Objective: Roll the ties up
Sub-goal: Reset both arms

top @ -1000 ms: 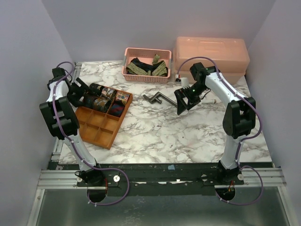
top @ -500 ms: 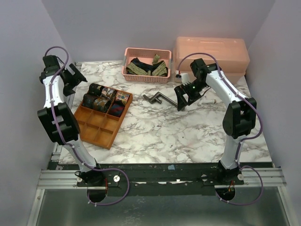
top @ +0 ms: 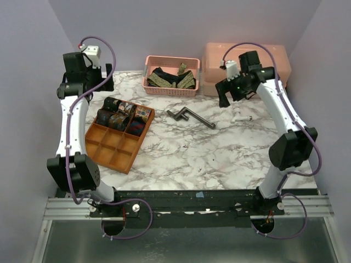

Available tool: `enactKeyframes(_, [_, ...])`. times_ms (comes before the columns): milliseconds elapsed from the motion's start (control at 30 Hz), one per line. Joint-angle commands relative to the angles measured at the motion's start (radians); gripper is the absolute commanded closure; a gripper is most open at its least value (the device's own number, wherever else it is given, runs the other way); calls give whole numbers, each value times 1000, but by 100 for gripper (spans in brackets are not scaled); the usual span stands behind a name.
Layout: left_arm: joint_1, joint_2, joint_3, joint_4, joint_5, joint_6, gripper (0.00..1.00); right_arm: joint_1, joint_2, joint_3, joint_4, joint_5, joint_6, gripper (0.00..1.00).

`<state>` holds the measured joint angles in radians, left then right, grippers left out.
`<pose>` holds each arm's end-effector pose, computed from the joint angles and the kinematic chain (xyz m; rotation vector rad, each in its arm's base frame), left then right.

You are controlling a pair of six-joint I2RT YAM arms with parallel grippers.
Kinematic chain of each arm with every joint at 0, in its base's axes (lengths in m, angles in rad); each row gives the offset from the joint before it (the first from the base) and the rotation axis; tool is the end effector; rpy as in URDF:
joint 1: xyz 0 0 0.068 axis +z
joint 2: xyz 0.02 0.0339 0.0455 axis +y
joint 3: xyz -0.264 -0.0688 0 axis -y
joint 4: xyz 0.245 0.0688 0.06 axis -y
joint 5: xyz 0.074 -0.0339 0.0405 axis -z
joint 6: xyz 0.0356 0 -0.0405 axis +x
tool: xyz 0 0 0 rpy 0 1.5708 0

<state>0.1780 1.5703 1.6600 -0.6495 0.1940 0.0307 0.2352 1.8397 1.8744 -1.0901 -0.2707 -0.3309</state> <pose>0.3465 0.0554 0.4014 -0.0421 2.1196 -0.0828 0.3734 0.0993 0.3422 -0.8149 2.4680 0.3206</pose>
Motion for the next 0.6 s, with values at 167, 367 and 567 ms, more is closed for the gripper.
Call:
enactKeyframes(167, [-108, -253, -221, 85, -23, 113, 2, -190, -184, -187, 149, 108, 175, 0])
enactKeyframes(367, [-126, -346, -357, 44, -23, 38, 2, -302, -266, -382, 190, -30, 128, 0])
enactKeyframes(567, [-130, -410, -422, 4, -49, 8, 1, -302, -397, -491, 267, -70, 146, 0])
